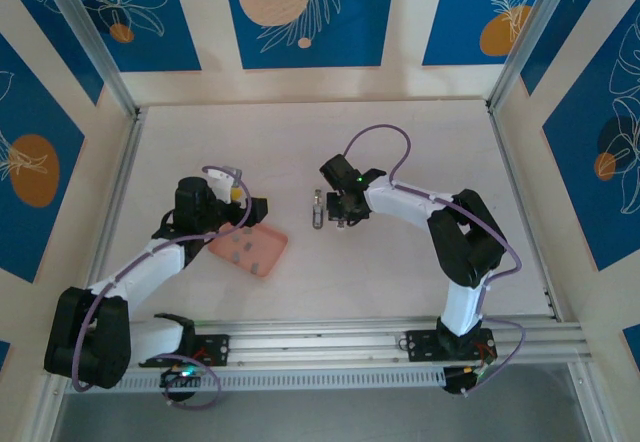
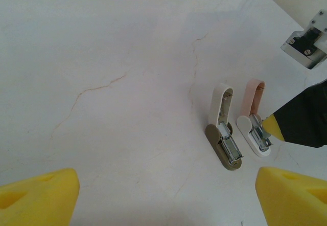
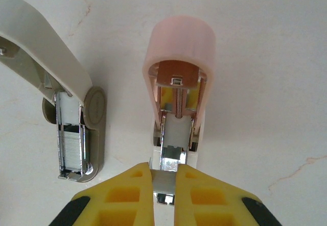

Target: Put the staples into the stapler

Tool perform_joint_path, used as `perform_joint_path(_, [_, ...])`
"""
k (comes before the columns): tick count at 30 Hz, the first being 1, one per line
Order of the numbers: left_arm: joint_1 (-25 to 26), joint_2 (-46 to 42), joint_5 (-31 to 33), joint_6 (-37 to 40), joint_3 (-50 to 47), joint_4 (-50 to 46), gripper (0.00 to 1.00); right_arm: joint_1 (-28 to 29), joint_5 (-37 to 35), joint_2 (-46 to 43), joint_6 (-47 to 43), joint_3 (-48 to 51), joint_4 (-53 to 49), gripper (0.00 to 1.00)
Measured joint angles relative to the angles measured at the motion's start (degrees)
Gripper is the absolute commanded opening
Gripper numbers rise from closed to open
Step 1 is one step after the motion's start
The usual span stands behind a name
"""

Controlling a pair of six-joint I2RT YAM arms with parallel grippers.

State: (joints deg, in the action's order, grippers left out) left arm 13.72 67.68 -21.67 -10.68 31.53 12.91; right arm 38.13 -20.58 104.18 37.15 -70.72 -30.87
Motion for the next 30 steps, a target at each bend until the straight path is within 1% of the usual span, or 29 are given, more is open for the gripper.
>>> perform_joint_path(30, [0.00, 0.00, -0.39, 0.00, 0.00, 0.02, 0.89, 0.15, -0.66, 0.87, -0.90, 0.02, -0.59, 0.14])
